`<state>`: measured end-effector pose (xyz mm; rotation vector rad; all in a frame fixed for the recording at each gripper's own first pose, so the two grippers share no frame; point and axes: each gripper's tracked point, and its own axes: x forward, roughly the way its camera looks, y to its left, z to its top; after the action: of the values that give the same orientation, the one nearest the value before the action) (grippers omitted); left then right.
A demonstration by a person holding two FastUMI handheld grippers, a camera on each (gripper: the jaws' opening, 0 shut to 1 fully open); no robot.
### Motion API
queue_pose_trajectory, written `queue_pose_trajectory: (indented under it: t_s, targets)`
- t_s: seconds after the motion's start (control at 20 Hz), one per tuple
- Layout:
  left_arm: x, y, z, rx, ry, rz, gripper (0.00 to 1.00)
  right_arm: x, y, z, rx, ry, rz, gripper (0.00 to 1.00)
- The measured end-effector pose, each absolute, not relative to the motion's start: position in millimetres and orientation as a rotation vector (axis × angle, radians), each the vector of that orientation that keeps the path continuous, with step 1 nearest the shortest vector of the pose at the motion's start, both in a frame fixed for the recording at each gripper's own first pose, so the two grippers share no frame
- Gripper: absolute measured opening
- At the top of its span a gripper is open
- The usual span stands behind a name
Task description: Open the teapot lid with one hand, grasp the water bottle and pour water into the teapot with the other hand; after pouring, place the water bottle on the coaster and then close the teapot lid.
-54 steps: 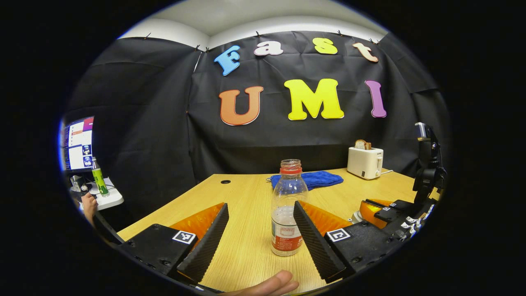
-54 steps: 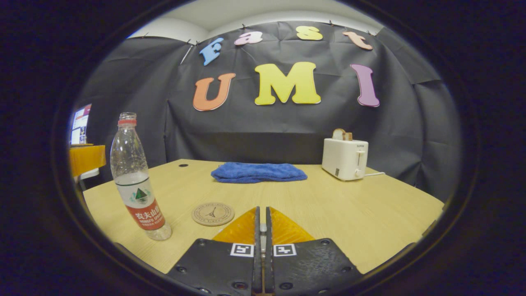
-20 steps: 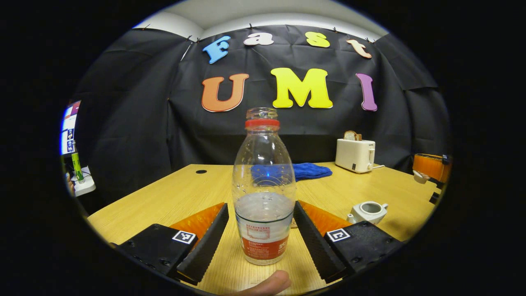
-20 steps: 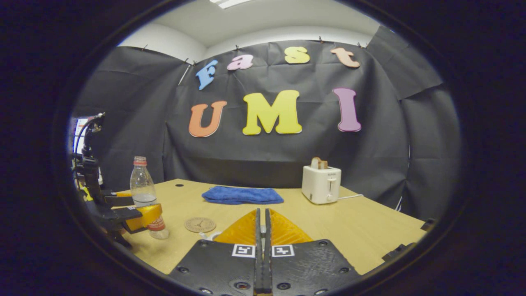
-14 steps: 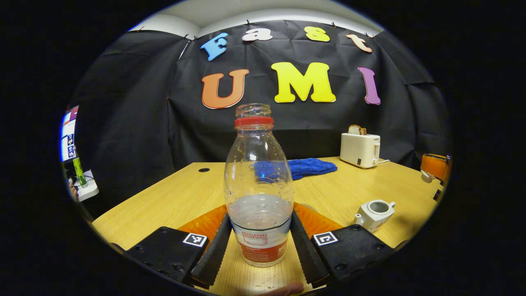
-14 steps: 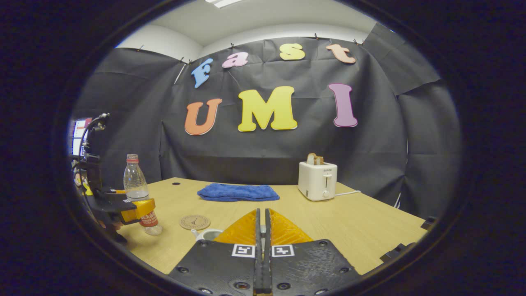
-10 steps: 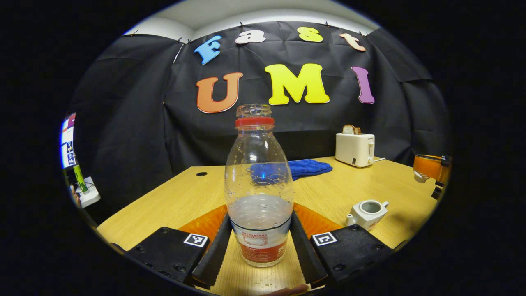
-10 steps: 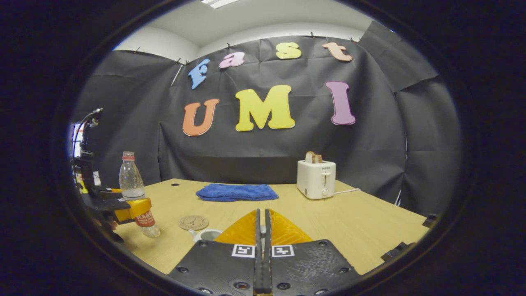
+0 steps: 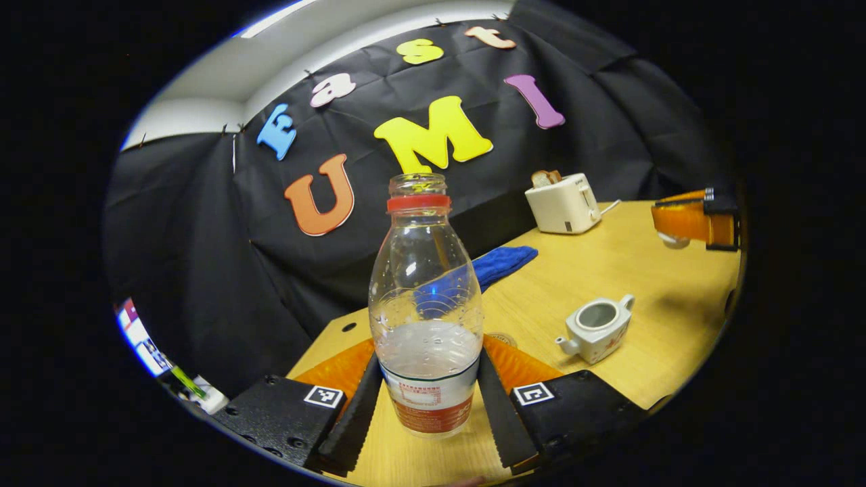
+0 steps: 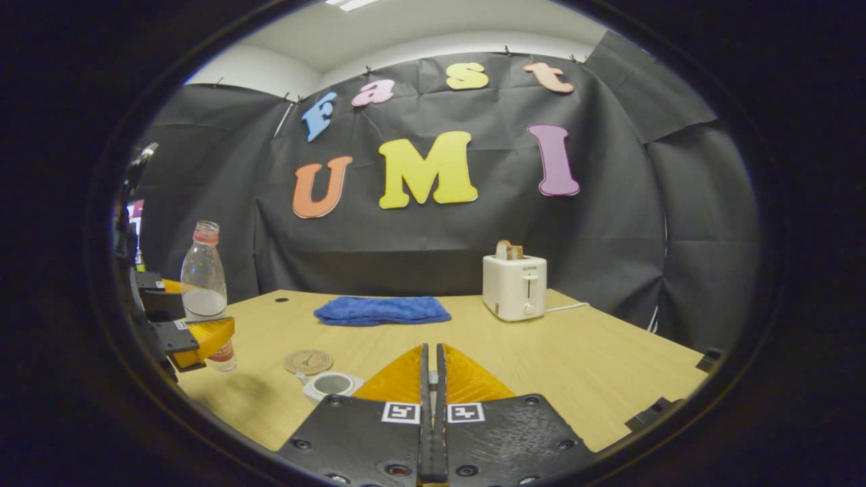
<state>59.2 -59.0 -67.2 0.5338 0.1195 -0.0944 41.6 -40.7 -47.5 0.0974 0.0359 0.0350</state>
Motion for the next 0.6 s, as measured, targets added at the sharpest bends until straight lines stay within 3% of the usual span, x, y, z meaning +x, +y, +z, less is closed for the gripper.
queue_pose_trajectory:
  t_s: [0.6]
  targets:
    - [80,-47,-96,0.886,0.241,-0.075,0.76,47,-57,-50,0.094,0.049,0.000,0.00]
